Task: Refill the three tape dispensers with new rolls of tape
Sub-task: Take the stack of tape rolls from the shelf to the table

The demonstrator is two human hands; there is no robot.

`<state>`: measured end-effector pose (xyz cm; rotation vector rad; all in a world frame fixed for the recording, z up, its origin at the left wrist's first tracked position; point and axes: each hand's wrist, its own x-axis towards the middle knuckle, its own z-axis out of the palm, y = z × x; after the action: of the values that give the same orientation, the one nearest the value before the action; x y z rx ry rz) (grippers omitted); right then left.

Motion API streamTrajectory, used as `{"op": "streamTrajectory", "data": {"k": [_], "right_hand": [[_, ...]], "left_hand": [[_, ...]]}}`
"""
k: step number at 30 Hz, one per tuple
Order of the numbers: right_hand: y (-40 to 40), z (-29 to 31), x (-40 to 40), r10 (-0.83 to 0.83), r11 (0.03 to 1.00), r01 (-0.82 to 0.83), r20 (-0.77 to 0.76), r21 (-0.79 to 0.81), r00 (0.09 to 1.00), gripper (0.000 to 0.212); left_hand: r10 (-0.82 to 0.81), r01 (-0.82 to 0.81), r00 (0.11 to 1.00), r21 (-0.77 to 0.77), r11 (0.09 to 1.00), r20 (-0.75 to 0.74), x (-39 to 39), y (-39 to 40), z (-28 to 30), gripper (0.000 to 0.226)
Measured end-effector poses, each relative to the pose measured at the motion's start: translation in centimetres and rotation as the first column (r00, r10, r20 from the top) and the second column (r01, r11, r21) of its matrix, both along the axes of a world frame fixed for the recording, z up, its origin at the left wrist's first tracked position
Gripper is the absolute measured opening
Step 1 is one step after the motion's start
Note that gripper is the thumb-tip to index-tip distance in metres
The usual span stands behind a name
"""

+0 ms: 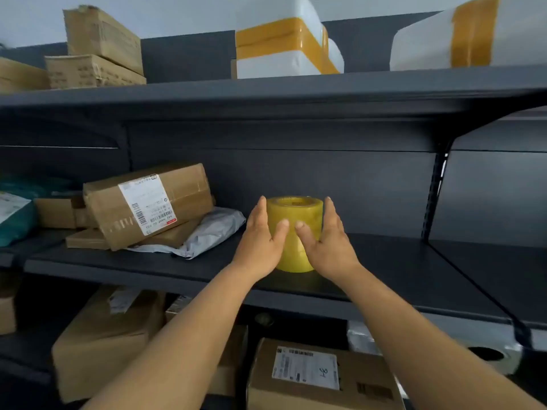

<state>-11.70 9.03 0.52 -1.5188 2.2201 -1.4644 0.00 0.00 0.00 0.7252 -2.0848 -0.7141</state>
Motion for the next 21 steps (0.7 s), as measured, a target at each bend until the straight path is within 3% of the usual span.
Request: {"op": "streamTrajectory", "data": {"k": [8,13,18,21], "right_hand": [[-3.2,-0.3,-1.4,0.027,0.998,-0.017,0.181,-0.057,0.983,0.085],[-3.3,-1.1,-2.1,0.080,0.996,-0.072,0.178,-0.054,0.981,0.085],[-2.9,-1.1,-2.4,0.128,0.992,-0.127,0.187,-0.018,0.974,0.092],[-2.3,-1.1,-3.1,0.195,0.979,-0.203,0.213,0.016,0.957,0.108]], "left_hand": [[0.005,0.004,0.998,0.137,0.991,-0.068,-3.0,-1.8,-0.2,0.075],[-0.033,0.050,0.995,0.178,0.983,-0.098,-3.1,-2.2,-1.1,0.079],[-0.082,0.093,0.995,0.232,0.968,-0.055,-2.2,-2.5,-1.1,0.086],[-0.123,0.123,0.992,0.238,0.963,-0.017,-1.8,-2.6,-1.0,0.099]]}}
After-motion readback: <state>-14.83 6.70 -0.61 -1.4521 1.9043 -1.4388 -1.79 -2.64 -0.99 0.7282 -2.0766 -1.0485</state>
